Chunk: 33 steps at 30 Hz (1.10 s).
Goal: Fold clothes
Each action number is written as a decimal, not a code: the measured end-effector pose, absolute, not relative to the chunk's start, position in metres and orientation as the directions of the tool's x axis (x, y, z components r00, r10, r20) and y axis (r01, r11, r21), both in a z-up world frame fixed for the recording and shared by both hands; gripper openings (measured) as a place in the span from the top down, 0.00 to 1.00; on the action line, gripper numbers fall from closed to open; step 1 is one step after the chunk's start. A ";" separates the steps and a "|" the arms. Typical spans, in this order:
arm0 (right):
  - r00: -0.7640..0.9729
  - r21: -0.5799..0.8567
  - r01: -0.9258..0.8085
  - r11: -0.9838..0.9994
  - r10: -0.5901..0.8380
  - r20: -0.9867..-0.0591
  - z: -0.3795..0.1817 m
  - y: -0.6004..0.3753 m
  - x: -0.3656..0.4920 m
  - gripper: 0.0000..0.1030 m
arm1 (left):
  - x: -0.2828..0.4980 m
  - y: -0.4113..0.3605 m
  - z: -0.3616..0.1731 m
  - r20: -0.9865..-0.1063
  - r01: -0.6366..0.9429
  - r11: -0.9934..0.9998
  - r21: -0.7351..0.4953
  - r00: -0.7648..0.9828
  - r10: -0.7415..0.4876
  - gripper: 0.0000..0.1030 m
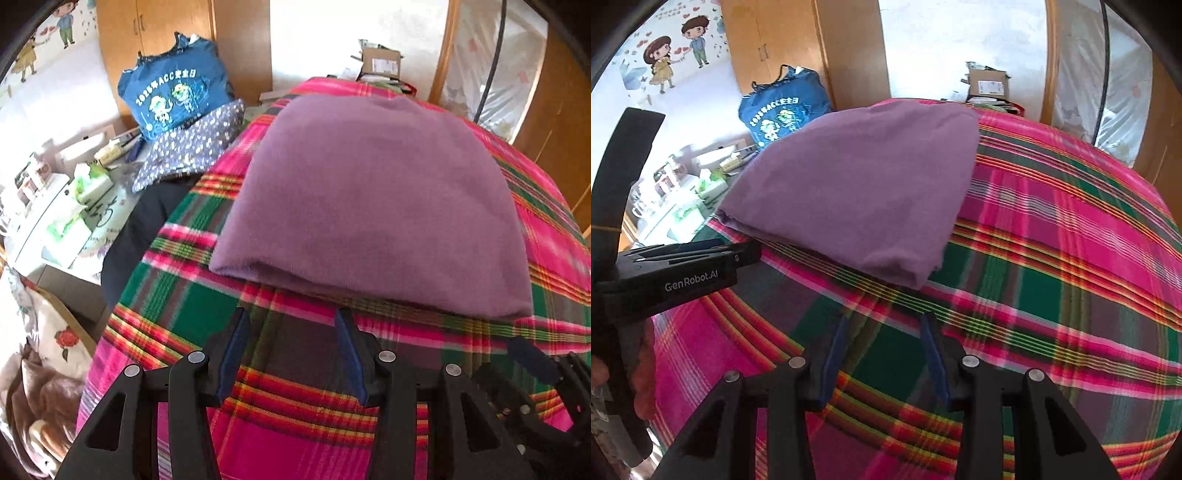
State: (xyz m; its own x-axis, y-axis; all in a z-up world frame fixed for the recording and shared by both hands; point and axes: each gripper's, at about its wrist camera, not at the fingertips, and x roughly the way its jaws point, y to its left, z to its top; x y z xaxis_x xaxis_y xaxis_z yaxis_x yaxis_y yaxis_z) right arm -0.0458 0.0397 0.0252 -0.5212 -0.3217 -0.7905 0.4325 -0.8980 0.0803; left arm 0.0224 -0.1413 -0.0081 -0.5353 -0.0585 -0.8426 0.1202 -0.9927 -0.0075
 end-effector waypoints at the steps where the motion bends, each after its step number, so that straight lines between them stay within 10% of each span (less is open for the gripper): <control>1: -0.525 0.077 0.429 -0.900 -0.317 -0.790 0.025 0.041 -0.045 0.60 | 0.023 -0.141 -0.008 -0.841 0.119 -0.993 -0.006 -0.538 -0.059 0.52; 33: -0.561 0.044 0.404 -0.914 -0.286 -0.777 0.022 0.039 -0.045 0.46 | 0.017 -0.132 -0.014 -0.833 0.083 -0.996 -0.013 -0.552 -0.035 0.27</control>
